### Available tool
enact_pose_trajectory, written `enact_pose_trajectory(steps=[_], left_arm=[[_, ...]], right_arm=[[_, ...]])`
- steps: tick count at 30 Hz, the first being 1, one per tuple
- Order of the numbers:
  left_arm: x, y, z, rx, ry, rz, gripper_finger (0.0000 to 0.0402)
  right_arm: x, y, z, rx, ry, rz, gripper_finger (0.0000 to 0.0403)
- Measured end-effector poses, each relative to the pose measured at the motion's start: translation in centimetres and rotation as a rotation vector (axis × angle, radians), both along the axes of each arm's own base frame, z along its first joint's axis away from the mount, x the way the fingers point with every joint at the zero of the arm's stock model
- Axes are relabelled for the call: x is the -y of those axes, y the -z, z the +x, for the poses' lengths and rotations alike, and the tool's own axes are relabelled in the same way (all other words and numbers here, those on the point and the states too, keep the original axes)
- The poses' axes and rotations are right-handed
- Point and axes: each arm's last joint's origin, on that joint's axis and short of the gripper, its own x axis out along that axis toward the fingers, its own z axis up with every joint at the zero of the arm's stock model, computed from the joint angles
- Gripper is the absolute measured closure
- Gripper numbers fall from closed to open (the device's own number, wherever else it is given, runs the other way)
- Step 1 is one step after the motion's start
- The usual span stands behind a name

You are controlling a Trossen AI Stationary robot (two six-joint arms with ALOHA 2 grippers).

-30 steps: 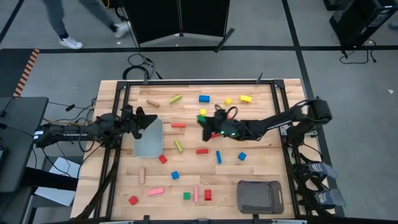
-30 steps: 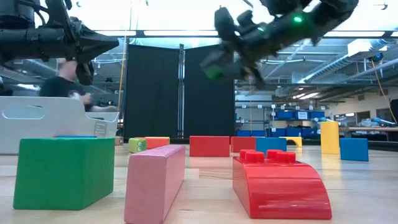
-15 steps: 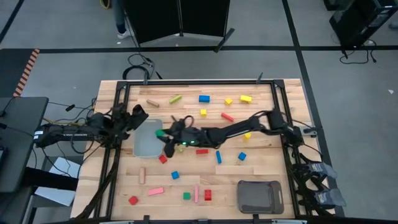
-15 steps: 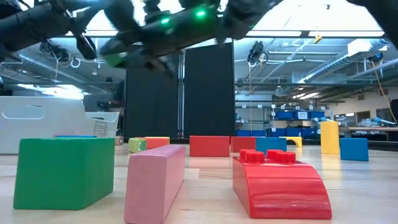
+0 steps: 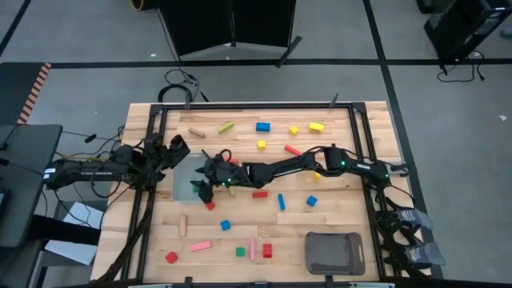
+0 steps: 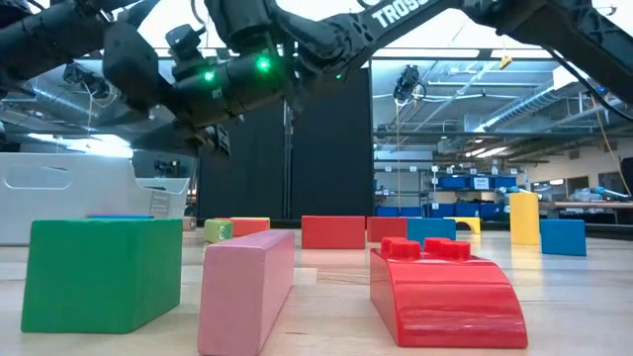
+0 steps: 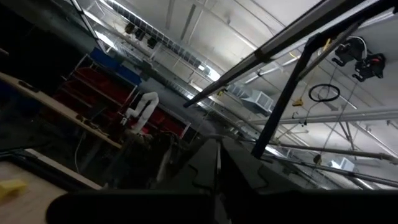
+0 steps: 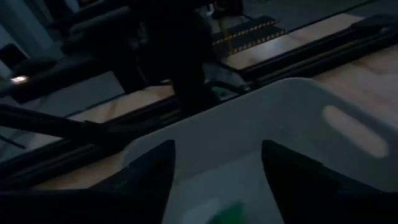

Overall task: Sort blocks by size
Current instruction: Put the top left orange block into the black bin

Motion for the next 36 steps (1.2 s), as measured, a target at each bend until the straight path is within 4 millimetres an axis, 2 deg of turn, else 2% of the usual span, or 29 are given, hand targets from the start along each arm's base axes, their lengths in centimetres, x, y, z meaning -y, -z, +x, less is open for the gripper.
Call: enact_pose_trajectory(steps=[3, 7, 12, 15, 19, 22, 26, 30, 36], left_arm=[[0.0, 0.0, 0.0, -0.005, 0.004, 0.002, 0.0373], [0.0, 0.1, 0.0, -0.008, 0.013, 0.008, 0.0373], [0.1, 0.1, 0.0, -0.013, 0.025, 0.017, 0.0373], [0.1, 0.3, 0.2, -0.039, 0.026, 0.015, 0.0373], [0.0, 1.3, 0.6, -0.146, 0.006, -0.003, 0.0373], [-0.3, 2.3, 1.2, -0.300, -0.060, -0.048, 0.0373], [-0.6, 2.7, 1.6, -0.501, -0.152, -0.090, 0.0373], [-0.7, 1.9, 2.1, -0.569, -0.168, -0.069, 0.0366], [-0.9, -1.1, 3.2, -0.685, -0.232, 0.012, 0.0344]], right_arm=[[0.1, -0.4, -0.1, -0.004, 0.038, -0.075, 0.0129], [-0.3, -1.4, -0.6, -0.008, 0.109, -0.154, 0.0131], [-0.6, -1.7, -3.4, -0.025, 0.239, -0.258, 0.0154], [-0.2, -2.6, -6.8, 0.052, 0.288, -0.244, 0.0168], [0.4, -3.5, -12.4, 0.098, 0.358, -0.211, 0.0178], [0.2, -4.1, -16.5, 0.090, 0.415, -0.208, 0.0182], [-0.8, -5.1, -21.2, 0.093, 0.473, -0.231, 0.0187], [-1.8, -6.3, -25.5, 0.099, 0.567, -0.289, 0.0193], [-2.8, -7.4, -30.7, 0.125, 0.644, -0.317, 0.0200]])
